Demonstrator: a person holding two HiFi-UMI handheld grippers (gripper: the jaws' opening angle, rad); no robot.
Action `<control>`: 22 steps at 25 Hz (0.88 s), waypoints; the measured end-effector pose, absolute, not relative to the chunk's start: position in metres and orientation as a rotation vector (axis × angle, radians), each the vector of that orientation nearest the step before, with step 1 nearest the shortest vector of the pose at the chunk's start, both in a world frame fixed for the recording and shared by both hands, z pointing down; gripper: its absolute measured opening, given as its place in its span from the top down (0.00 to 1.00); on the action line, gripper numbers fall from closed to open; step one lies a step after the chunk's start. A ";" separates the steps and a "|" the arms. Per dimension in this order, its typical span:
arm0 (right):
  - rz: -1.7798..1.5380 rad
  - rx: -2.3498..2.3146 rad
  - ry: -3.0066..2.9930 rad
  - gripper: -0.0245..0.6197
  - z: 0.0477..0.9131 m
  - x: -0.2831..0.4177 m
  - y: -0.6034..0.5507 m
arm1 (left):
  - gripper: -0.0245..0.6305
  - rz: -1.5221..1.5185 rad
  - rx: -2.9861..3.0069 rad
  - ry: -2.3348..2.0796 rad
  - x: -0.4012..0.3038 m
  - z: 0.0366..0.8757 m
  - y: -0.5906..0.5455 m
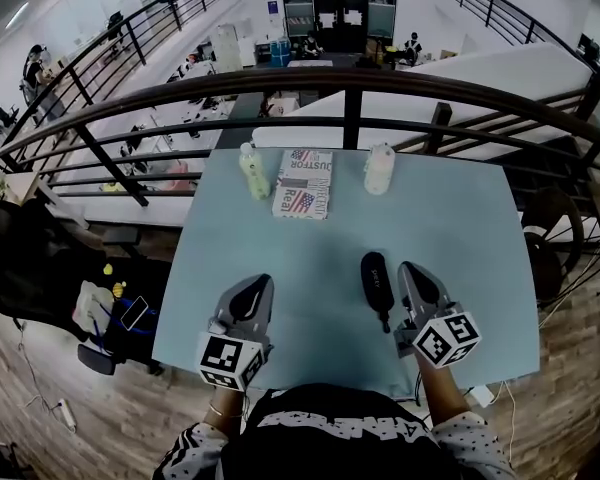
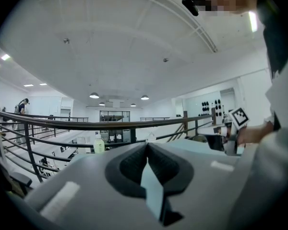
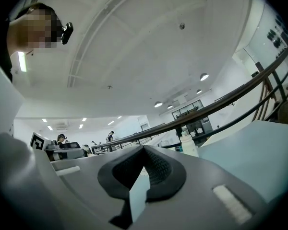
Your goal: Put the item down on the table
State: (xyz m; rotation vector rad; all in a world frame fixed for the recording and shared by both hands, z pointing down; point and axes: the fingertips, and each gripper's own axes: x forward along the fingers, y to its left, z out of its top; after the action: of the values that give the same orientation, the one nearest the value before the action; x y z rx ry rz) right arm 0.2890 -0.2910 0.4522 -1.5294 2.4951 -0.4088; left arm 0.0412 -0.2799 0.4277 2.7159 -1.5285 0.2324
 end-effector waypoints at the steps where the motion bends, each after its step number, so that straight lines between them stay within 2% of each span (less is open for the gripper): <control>1: -0.405 -1.531 2.504 0.97 0.453 0.289 -0.289 | 0.96 0.232 2.716 -1.527 0.042 0.428 -0.279; 22: -0.440 -1.493 2.518 0.96 0.454 0.284 -0.286 | 0.96 0.240 2.699 -1.545 0.039 0.429 -0.276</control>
State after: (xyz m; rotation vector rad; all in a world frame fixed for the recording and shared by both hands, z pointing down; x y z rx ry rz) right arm 0.2835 -0.2858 0.4539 -1.4930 2.5180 -0.4405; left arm 0.0391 -0.2756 0.4285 2.6993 -1.5454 0.2403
